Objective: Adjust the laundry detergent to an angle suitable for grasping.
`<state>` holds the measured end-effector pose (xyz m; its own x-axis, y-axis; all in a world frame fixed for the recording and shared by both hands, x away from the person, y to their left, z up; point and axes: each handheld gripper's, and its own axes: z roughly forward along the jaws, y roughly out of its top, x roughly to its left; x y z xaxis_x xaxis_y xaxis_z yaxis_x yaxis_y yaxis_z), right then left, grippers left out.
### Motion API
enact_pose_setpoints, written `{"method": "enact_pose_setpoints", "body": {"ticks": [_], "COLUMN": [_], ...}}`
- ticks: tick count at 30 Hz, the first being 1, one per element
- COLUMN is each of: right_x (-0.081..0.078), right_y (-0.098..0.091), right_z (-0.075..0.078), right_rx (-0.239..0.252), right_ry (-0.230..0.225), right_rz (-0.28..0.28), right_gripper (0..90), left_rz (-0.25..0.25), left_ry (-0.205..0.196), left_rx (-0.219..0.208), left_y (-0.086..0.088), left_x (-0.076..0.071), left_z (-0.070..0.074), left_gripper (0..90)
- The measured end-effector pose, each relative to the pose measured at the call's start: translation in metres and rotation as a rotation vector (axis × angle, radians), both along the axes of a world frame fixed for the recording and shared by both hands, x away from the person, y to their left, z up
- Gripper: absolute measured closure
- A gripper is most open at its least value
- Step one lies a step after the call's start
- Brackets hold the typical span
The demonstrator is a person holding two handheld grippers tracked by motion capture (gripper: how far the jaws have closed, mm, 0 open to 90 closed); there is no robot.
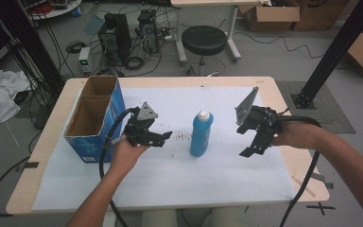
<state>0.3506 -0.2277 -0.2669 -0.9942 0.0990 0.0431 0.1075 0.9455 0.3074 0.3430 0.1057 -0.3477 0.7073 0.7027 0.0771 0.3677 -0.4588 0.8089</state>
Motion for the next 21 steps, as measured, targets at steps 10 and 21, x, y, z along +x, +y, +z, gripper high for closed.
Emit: {"method": "enact_pose_setpoints", "body": {"ticks": [10,21], "right_x": [0.0,0.002], "right_y": [-0.002,-0.003], "right_z": [-0.001,-0.001], "right_rx": [0.004,0.011], "right_ry": [0.002,0.001], "right_rz": [-0.005,-0.011], "right_gripper": [19.5,19.4], "left_rz": [0.029,0.105], "left_ry": [-0.036,-0.095], "left_rx": [-0.059,-0.138], "left_y": [0.0,-0.004], "left_x": [-0.009,-0.019], "left_z": [-0.017,-0.03], "left_gripper": [16.1,16.0]}}
